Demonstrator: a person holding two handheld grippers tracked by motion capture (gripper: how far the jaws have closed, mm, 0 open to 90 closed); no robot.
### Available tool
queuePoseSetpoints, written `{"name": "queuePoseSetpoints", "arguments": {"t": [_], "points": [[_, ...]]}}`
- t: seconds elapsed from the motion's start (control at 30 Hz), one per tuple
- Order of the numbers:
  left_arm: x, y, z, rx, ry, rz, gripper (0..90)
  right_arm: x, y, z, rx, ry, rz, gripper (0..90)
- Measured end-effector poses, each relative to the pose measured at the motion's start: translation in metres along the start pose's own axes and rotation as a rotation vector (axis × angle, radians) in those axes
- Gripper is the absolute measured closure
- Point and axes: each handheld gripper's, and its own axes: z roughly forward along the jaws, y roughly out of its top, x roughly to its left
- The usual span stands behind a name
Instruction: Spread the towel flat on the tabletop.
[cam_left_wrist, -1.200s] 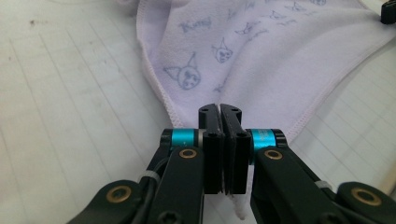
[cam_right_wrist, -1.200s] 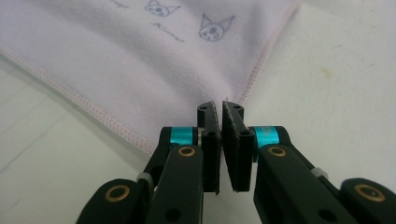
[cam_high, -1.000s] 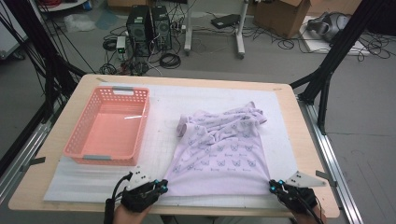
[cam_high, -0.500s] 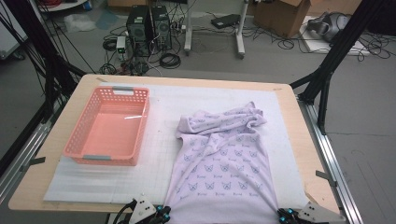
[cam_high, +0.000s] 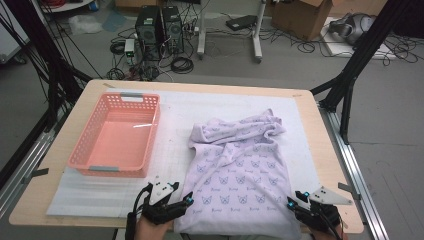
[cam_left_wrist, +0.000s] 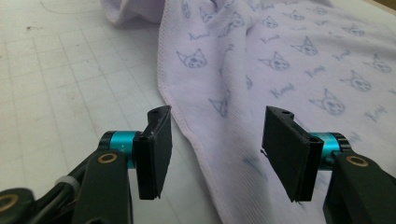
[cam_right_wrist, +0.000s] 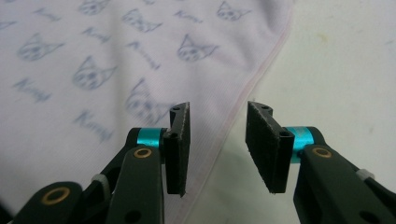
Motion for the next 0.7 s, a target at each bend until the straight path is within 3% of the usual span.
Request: {"name": "queuePoseSetpoints", "arguments": {"t": [0.13,0.27,0.4,0.5,0.53,0.6,0.7], "points": [[0.007,0.007,0.012,0.018,-0.009,0.001,43.3,-0.008,0.007,0.014,0.009,-0.03,0.016,55.8],[0.01,0.012,0.027,0.058,-0.001,0.018,44.4,-0.015,0.009,0.022,-0.002,-0.027,0.063,51.8],[0.012,0.017,0.037,0.092,-0.023,0.022,45.6,-0.016,0.015,0.027,0.002,-0.023,0.056,53.4],[0.009,0.019,0.042,0.127,-0.009,0.071,50.5,-0.017,0.018,0.032,0.002,-0.003,0.058,59.9],[0.008,0.019,0.042,0.134,0.003,0.101,53.6,-0.017,0.02,0.033,0.003,0.011,0.053,66.2],[0.009,0.02,0.043,0.133,-0.016,0.105,61.7,-0.016,0.021,0.035,0.009,0.029,0.055,77.5],[0.008,0.019,0.042,0.138,-0.046,0.13,85.1,-0.013,0.024,0.035,0.019,0.046,0.039,86.4]]}}
